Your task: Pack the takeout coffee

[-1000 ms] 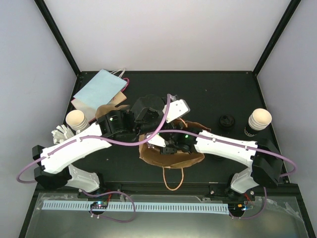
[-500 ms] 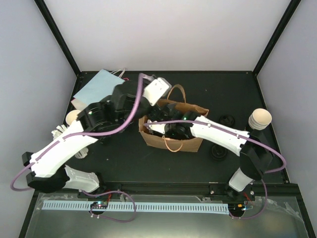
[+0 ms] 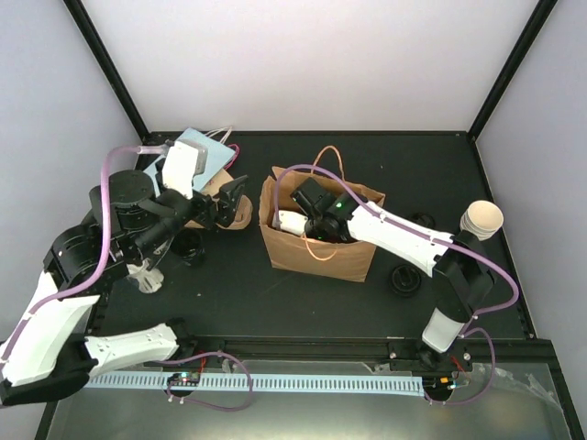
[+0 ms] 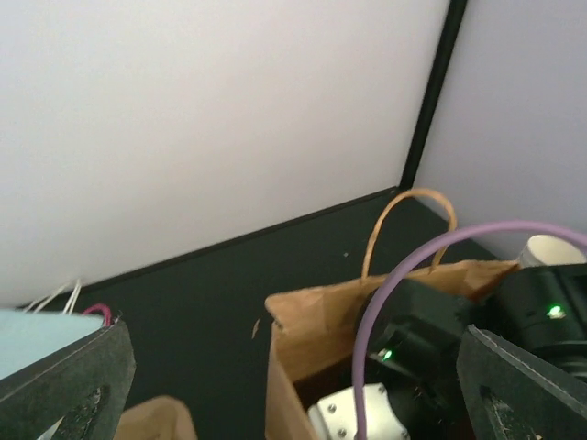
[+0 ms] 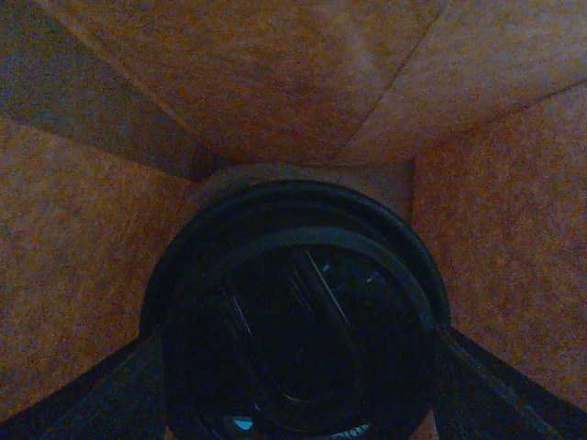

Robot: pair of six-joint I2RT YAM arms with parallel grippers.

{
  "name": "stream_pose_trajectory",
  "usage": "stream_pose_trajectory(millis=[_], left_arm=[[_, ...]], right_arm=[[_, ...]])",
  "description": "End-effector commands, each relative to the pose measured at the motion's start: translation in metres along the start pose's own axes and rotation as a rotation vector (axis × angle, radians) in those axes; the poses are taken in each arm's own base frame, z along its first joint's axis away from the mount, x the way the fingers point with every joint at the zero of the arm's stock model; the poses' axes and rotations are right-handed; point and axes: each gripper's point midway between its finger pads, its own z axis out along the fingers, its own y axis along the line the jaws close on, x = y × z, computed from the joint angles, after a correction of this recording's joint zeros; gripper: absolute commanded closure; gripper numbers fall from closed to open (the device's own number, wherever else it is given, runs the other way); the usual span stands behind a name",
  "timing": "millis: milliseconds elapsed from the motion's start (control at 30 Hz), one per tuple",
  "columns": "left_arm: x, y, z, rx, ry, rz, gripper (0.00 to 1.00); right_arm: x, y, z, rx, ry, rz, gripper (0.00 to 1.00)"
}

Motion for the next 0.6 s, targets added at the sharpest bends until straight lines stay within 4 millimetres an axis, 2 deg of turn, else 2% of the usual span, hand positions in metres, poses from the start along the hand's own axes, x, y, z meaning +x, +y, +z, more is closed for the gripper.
stream_pose_trajectory(millis=[0, 233, 400, 567], left_arm=[[0.035, 0.018, 0.002, -0.058, 0.103, -0.056, 0.01], [0.059, 0.026, 0.005, -0.057, 0.149, -0.096, 0.01], [0.071, 0.028, 0.009, -0.046, 0.154, -0.116, 0.01], [0.089, 0.038, 0.012, -0.083, 0.164, -0.126, 0.01]], right_arm=[[0.037, 0.011, 0.017, -0.059, 0.173, 0.048, 0.56], [0.038, 0.007, 0.017, -0.040, 0.190, 0.065, 0.56], [0.030, 0.008, 0.012, -0.029, 0.074, 0.076, 0.55], [0.041, 0.012, 0.019, -0.035, 0.067, 0.096, 0.55]])
